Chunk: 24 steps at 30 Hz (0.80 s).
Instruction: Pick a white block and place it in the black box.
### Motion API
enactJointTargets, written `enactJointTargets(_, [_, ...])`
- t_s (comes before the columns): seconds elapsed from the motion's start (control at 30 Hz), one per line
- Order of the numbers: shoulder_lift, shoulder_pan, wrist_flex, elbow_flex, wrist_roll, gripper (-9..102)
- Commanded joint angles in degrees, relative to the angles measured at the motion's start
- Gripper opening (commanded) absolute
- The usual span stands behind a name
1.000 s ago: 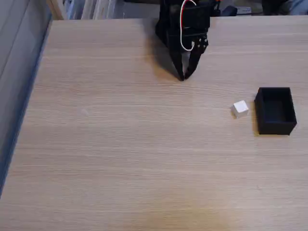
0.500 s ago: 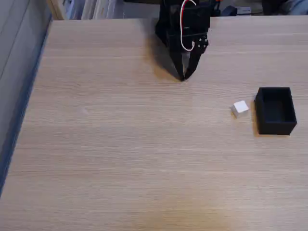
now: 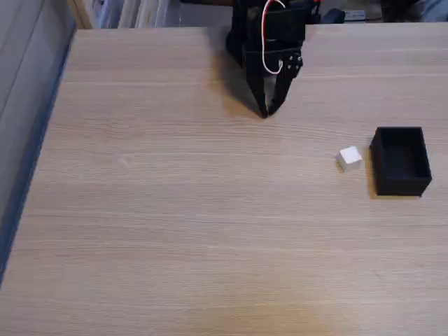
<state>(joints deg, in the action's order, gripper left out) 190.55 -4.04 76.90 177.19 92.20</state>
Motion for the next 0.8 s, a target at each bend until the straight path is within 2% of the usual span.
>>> enactJointTargets(0.0, [0.35, 0.44, 0.26, 0.79, 0.88, 0])
enactJointTargets(0.3, [-0.53, 2.99, 0.35, -1.49, 2.90, 0])
enactJointTargets(0.53, [-9.14, 1.85, 0.53, -9.67, -0.79, 1])
enactJointTargets(0.67, [-16.61, -0.62, 1.85, -16.70, -3.96, 6])
enactJointTargets(0.77, [-22.32, -3.08, 3.16, -22.06, -5.45, 14])
